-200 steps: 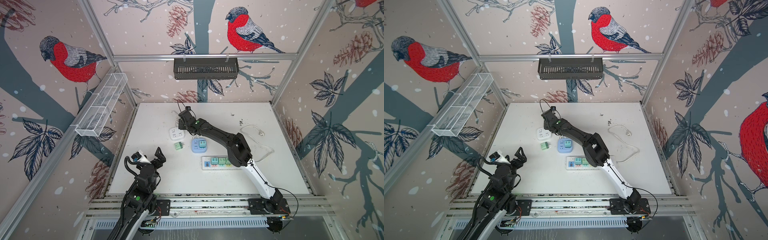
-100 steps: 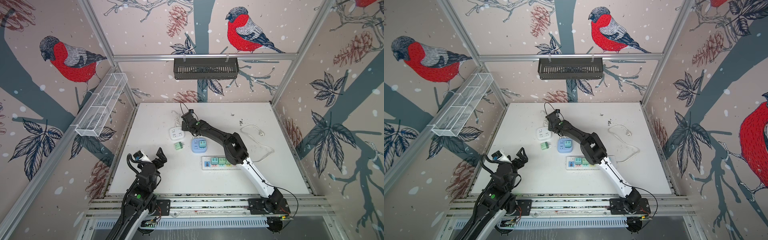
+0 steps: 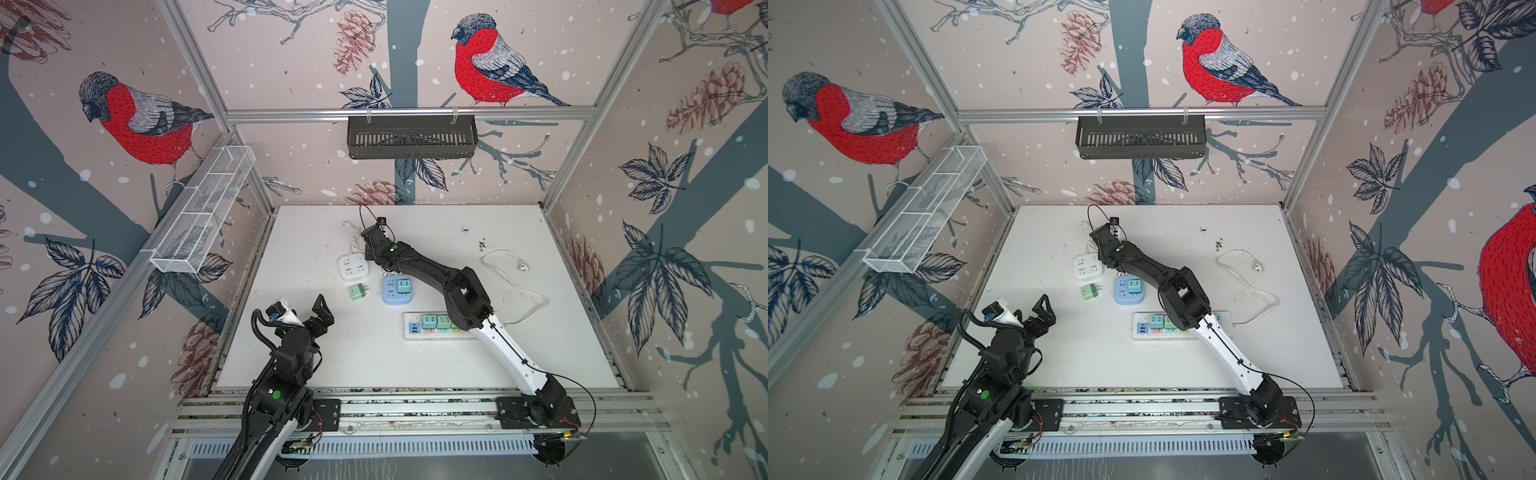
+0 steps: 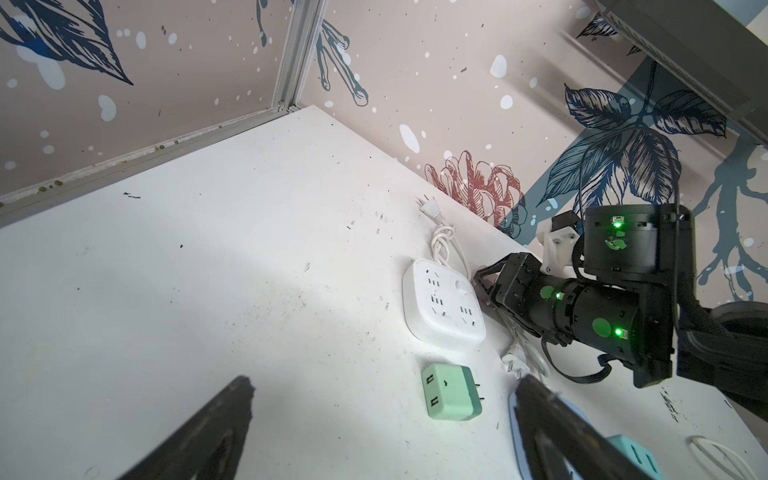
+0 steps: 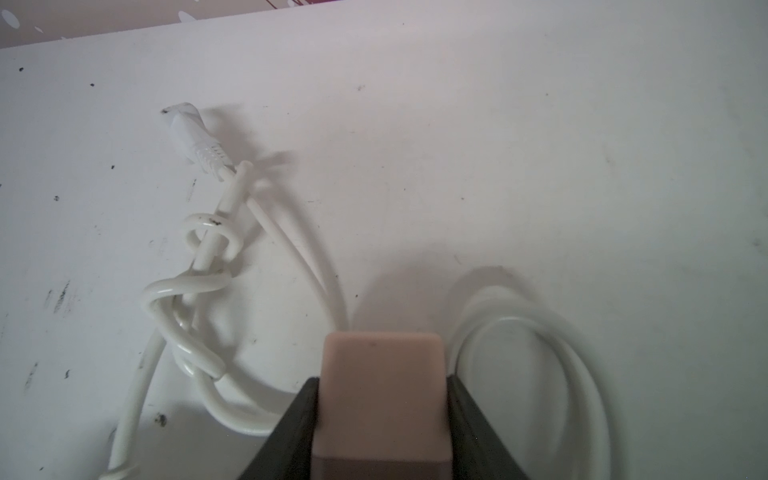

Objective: Insert the plug
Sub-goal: 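Close the right gripper on the pink adapter, then lift the pink adapter and carry it toward the left gripper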

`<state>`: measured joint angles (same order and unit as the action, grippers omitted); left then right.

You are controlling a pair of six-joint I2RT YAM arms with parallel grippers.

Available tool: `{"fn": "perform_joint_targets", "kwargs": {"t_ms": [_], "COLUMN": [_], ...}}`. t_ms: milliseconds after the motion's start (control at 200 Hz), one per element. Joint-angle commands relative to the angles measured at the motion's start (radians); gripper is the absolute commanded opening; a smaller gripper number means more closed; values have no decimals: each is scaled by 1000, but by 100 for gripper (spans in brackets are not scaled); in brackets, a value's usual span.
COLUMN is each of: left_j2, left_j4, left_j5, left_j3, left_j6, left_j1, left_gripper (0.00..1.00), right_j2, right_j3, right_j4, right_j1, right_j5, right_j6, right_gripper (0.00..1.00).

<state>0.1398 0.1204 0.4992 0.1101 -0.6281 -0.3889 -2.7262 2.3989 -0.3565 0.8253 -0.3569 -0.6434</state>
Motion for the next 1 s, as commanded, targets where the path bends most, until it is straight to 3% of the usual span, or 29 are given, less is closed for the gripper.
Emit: {"fn": "perform_joint_targets", "kwargs": {"t_ms": [0, 210, 460, 620, 786, 996], "left_j2": [-2, 4, 3, 7, 11, 9], "left_j4": [-13, -18, -10, -24, -24, -41], "left_j5": [9, 2, 7, -4, -7, -28], "left_j3": [-1, -1, 1, -2, -1, -6], "left_j6": [-1, 1, -2, 5, 6, 17], "left_j1": [1, 1, 0, 1, 0, 1], "left_gripper": [98, 98, 98, 98, 98, 98], "right_j2": [30, 165, 254, 342, 491, 758], "right_j3": [-35, -218, -251, -373, -592, -948], "right_j4": [-71, 3, -25, 33, 178, 371], "right_j1": [20, 58, 94, 115, 128, 146], "right_j5": [-56, -73, -65, -52, 25, 1], "right_j6": [39, 88, 139, 163, 214, 270], "right_gripper": [42, 38, 34, 30, 25, 26]}}
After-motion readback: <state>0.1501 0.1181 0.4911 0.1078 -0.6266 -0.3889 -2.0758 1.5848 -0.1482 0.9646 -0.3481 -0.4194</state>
